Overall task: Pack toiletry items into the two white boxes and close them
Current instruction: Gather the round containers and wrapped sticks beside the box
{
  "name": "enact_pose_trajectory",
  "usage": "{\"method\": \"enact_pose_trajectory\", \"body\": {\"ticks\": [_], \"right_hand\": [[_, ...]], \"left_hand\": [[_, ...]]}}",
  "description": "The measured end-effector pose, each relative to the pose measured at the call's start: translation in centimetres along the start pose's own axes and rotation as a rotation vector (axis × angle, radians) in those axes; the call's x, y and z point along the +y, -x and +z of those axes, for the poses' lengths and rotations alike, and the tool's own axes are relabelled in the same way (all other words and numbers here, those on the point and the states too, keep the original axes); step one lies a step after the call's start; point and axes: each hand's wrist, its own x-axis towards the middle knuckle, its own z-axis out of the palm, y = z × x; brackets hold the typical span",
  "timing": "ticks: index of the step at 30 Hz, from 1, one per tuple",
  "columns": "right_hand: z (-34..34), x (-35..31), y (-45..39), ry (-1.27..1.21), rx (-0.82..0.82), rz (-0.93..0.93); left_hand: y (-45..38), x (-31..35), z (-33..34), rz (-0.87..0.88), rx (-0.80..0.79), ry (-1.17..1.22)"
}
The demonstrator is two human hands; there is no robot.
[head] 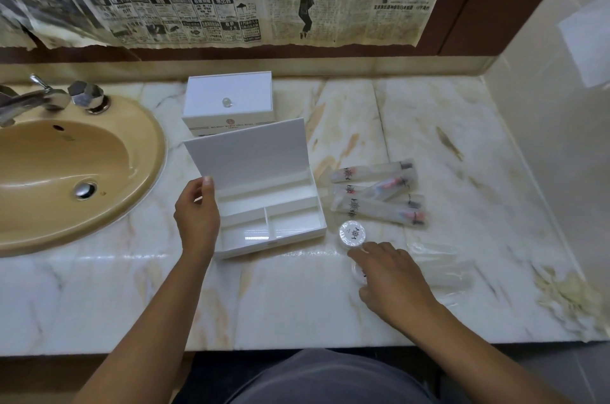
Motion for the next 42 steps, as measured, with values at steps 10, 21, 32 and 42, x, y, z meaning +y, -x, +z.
{"method": "enact_pose_trajectory", "body": {"ticks": [10, 21, 32, 42], "right_hand": [[-2.1, 4.0, 1.0, 0.141, -0.212, 0.303], [-0.1, 6.1, 0.0, -0.036, -0.228, 0.38], [-0.7, 4.8, -2.8, -0.115, -0.049, 0.195], [-1.3, 6.8, -0.4, 0.093, -0.337, 0.148]], "left_hand": [[0.1, 0.1, 0.0, -0.001, 0.003, -0.008], [0.1, 0.2, 0.1, -0.008, 0.002, -0.001], [0.1, 0.2, 0.1, -0.003, 0.002, -0.012], [0.0, 0.1, 0.1, 0.007, 0.0, -0.024]]}}
